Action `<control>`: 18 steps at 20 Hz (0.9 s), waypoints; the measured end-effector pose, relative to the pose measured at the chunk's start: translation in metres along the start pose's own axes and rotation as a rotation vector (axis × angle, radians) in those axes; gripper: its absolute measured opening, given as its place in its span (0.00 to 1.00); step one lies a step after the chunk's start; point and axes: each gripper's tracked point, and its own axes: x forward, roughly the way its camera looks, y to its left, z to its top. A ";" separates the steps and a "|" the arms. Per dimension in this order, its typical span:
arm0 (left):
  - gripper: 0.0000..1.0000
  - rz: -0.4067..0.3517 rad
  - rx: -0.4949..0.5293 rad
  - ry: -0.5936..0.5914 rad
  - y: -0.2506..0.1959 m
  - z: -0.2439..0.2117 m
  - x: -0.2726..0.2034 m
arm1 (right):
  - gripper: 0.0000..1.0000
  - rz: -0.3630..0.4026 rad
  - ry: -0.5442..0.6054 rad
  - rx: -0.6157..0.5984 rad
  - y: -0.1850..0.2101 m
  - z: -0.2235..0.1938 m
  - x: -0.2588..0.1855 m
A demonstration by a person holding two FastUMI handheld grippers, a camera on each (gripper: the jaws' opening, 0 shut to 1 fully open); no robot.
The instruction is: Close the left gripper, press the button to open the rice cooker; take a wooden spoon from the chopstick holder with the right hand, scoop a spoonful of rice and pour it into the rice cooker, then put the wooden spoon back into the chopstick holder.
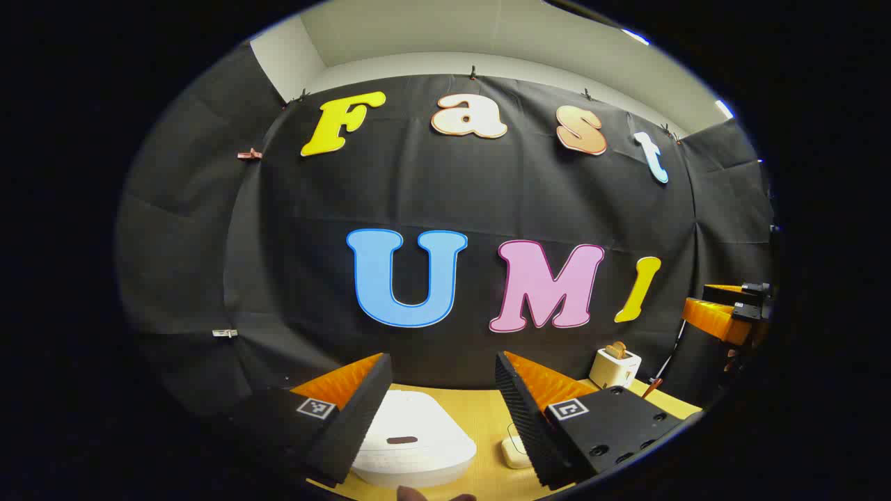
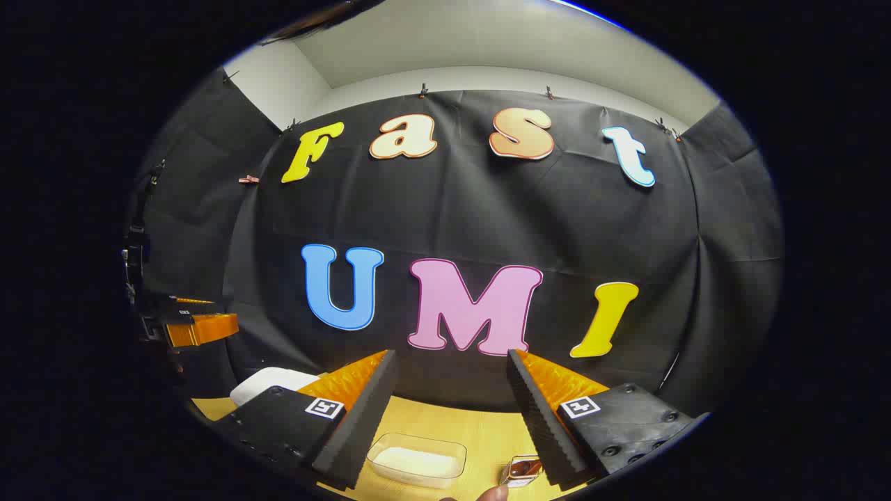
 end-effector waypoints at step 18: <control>0.95 -0.011 -0.014 0.012 0.004 -0.007 0.014 | 0.97 -0.002 -0.001 -0.003 0.004 -0.001 0.012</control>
